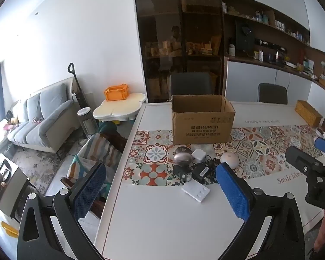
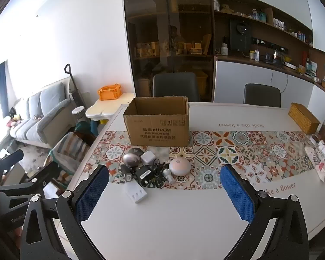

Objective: Organize rigid objects

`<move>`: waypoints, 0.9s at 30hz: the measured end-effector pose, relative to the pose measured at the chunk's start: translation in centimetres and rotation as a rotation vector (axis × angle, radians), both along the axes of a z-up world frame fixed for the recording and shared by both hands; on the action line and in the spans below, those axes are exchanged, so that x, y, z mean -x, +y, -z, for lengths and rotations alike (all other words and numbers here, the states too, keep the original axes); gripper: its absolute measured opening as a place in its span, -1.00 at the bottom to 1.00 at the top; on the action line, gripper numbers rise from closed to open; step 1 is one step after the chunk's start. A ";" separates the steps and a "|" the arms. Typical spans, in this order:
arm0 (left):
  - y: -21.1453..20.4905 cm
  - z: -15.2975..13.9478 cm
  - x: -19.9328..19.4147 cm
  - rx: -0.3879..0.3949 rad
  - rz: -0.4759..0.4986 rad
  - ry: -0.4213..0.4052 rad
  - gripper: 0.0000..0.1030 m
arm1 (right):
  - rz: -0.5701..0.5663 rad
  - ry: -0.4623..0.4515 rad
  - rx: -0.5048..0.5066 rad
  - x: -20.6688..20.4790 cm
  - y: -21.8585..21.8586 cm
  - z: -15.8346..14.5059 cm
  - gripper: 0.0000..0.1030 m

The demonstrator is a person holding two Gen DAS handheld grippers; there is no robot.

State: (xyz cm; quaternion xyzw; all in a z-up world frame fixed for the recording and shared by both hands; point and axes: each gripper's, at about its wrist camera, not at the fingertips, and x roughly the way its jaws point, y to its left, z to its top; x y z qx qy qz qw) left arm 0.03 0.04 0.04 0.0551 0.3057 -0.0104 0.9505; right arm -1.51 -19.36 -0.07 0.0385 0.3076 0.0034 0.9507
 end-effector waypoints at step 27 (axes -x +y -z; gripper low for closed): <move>0.8 0.3 -0.3 0.052 0.012 -0.012 1.00 | -0.003 0.009 0.001 -0.5 0.3 0.2 0.99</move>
